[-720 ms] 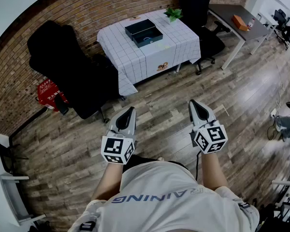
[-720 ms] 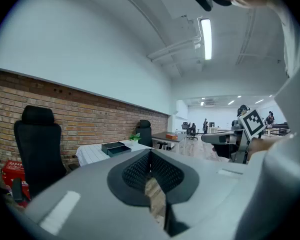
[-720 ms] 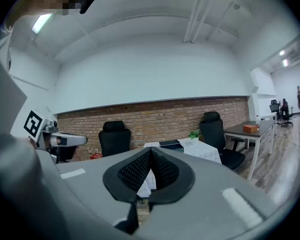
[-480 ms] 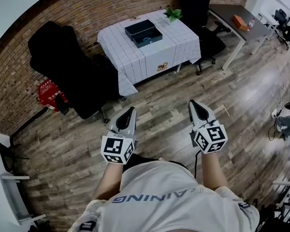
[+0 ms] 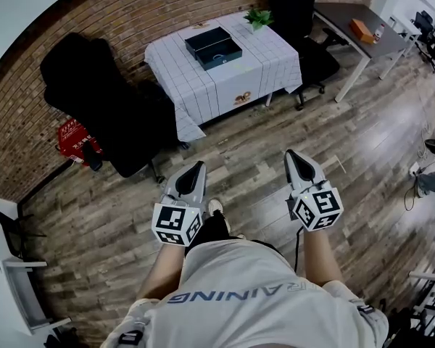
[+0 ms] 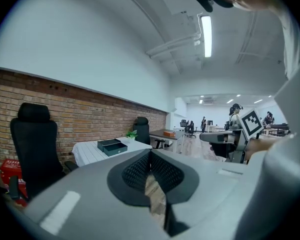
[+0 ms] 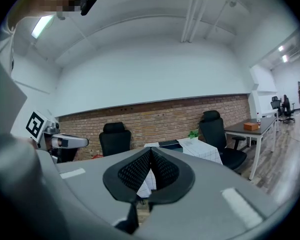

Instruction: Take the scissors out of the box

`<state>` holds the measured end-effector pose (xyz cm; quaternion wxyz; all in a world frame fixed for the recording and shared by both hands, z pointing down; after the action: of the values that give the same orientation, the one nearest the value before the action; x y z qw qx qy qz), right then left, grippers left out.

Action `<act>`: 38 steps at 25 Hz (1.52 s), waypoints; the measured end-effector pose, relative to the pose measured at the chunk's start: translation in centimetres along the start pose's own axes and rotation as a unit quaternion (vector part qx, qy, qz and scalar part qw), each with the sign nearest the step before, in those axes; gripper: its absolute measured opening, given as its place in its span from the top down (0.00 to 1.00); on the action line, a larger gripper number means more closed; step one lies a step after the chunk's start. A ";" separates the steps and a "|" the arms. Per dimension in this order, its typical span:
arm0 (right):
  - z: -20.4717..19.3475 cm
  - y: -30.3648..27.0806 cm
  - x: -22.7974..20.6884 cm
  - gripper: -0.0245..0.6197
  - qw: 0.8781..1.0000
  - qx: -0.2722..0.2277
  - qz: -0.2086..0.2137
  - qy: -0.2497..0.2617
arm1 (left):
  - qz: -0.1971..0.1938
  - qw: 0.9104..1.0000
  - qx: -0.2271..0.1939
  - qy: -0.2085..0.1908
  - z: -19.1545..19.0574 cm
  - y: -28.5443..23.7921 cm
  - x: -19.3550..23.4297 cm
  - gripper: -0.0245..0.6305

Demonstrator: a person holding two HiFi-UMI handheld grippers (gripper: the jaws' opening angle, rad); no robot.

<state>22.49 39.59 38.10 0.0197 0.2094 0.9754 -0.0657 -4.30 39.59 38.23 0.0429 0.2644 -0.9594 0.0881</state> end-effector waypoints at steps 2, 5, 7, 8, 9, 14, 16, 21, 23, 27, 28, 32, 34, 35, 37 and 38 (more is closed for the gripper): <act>0.1 -0.7 -0.4 0.94 1.000 -0.005 0.004 -0.001 | 0.001 1.000 0.003 0.004 -0.1 -0.9 0.4 0.96; 0.0 -1.8 -1.5 0.94 1.000 0.000 0.001 0.002 | -0.002 1.000 0.008 0.009 -0.1 -2.9 1.0 0.96; 0.1 -2.7 -2.8 0.94 1.000 0.003 -0.006 0.000 | -0.009 1.000 0.008 0.010 0.2 -4.9 1.3 0.96; 0.3 -3.1 -3.6 0.94 1.000 0.004 -0.011 -0.001 | -0.014 1.000 0.008 0.010 0.4 -5.9 1.4 0.96; 0.5 -3.5 -4.3 0.94 1.000 0.004 -0.017 -0.001 | -0.020 1.000 0.008 0.010 0.6 -7.0 1.5 0.96; 2.1 -7.0 -7.6 0.94 0.999 0.005 -0.032 0.003 | -0.038 0.999 0.003 0.007 2.7 -12.8 2.7 0.96; 2.7 -9.5 -8.8 0.94 0.999 0.010 -0.031 0.003 | -0.036 0.999 0.005 0.009 3.6 -15.2 4.0 0.96; 4.4 -17.1 -10.8 0.94 1.000 0.022 -0.009 0.013 | -0.019 1.000 -0.001 0.010 5.7 -20.5 8.7 0.96; 4.8 -20.3 -11.6 0.94 0.999 0.029 0.000 0.014 | -0.009 1.000 0.001 0.016 5.8 -22.5 10.7 0.96; 5.3 -26.4 -12.8 0.94 0.999 0.039 0.022 0.026 | 0.006 1.000 0.010 0.027 5.5 -26.5 14.4 0.96; 5.4 -27.6 -12.9 0.94 0.998 0.038 0.027 0.028 | 0.010 1.000 0.012 0.027 5.3 -27.3 15.3 0.96; 5.2 -31.6 -13.8 0.94 0.998 0.046 0.042 0.025 | 0.025 0.999 0.012 0.031 5.7 -29.9 17.9 0.96; 5.3 -33.3 -14.1 0.94 0.997 0.051 0.049 0.024 | 0.029 0.999 0.011 0.033 6.2 -30.5 18.7 0.96; 5.5 -34.2 -14.2 0.94 0.997 0.052 0.052 0.025 | 0.032 0.999 0.011 0.033 6.3 -30.8 19.2 0.96; 5.8 -36.2 -14.3 0.94 0.996 0.052 0.060 0.027 | 0.040 0.999 0.012 0.034 6.5 -31.3 20.4 0.96; 6.0 -37.1 -14.3 0.94 0.996 0.053 0.065 0.030 | 0.046 0.998 0.011 0.035 6.5 -31.5 21.0 0.96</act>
<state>20.31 -0.57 37.58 -0.0160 0.2748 0.9551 -0.1093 -6.33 1.22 39.21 0.0699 0.2173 -0.9673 0.1103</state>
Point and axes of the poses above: the fingertips, and each gripper's own axes: y backward along the fingers, x to its left, z out of its top, the point moved 5 cm from there along y, backward along the fingers, and after that the axes turned 3 degrees about y, right-handed, at the moved point
